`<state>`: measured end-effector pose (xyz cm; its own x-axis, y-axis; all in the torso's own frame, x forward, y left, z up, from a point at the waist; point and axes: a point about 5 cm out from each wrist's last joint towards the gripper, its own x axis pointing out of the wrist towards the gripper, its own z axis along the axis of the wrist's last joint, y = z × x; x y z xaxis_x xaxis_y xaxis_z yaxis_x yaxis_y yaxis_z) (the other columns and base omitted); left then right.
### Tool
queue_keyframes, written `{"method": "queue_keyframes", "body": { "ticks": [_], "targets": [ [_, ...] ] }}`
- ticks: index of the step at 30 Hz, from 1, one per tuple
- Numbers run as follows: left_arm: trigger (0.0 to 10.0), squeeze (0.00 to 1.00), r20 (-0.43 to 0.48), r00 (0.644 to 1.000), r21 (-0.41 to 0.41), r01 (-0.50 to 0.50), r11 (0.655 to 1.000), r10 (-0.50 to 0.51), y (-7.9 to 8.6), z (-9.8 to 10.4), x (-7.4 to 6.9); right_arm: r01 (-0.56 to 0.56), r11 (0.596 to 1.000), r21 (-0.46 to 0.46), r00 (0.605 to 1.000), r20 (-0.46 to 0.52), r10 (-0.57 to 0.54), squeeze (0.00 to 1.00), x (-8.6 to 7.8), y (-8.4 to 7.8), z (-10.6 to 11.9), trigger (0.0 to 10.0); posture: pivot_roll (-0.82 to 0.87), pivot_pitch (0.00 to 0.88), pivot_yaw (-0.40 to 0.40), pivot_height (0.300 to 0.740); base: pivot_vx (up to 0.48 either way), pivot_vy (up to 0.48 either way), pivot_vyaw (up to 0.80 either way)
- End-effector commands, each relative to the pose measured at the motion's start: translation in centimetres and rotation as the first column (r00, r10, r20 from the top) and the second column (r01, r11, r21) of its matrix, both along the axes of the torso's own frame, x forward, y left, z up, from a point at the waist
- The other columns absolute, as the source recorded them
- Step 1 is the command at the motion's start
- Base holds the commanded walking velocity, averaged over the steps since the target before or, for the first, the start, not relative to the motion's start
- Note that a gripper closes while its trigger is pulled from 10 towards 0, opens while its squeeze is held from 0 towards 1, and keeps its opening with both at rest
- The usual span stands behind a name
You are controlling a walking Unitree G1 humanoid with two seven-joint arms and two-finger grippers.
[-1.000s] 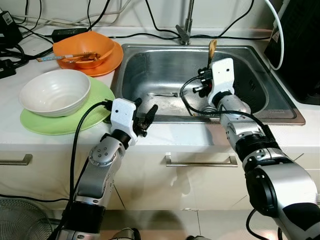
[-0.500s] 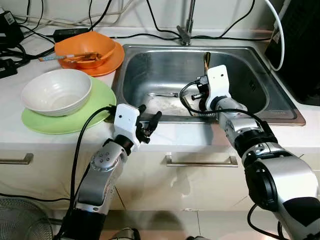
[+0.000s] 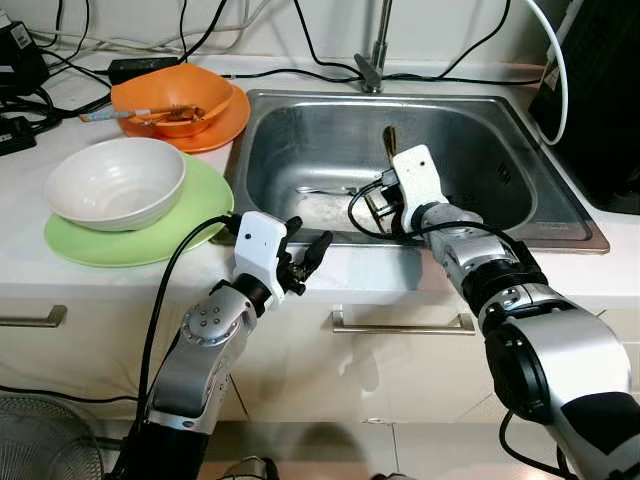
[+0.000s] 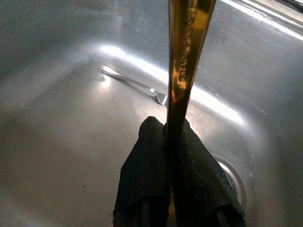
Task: Kitchen organization
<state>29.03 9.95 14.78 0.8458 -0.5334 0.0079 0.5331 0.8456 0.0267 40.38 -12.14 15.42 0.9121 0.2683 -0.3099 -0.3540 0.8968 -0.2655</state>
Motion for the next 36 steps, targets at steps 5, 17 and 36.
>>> {"method": "queue_keyframes", "body": {
  "ticks": [5,17,36],
  "targets": [
    [10.0,0.00,-0.038,0.999,0.006,0.008,1.000,-0.008,0.0,-0.6,-0.2,-0.066,0.996,-0.064,0.997,-0.043,0.064,0.00,-0.2,0.9,-0.5,10.0,0.05,0.027,-0.030,0.740,0.000,0.000,0.00],
    [10.0,0.00,-0.045,0.999,0.005,-0.002,1.000,0.002,0.1,-0.8,-0.4,-0.082,0.994,-0.074,0.995,-0.062,0.077,1.00,-0.5,1.2,-1.0,10.0,0.06,0.031,-0.040,0.740,0.000,0.000,0.00],
    [10.0,0.00,-0.034,0.999,-0.011,-0.021,1.000,0.021,-0.2,-0.8,-0.4,-0.047,0.978,0.203,0.967,0.256,-0.007,0.00,1.0,0.8,4.8,10.0,0.04,0.031,-0.039,0.740,0.000,0.000,0.00]
  ]
}}
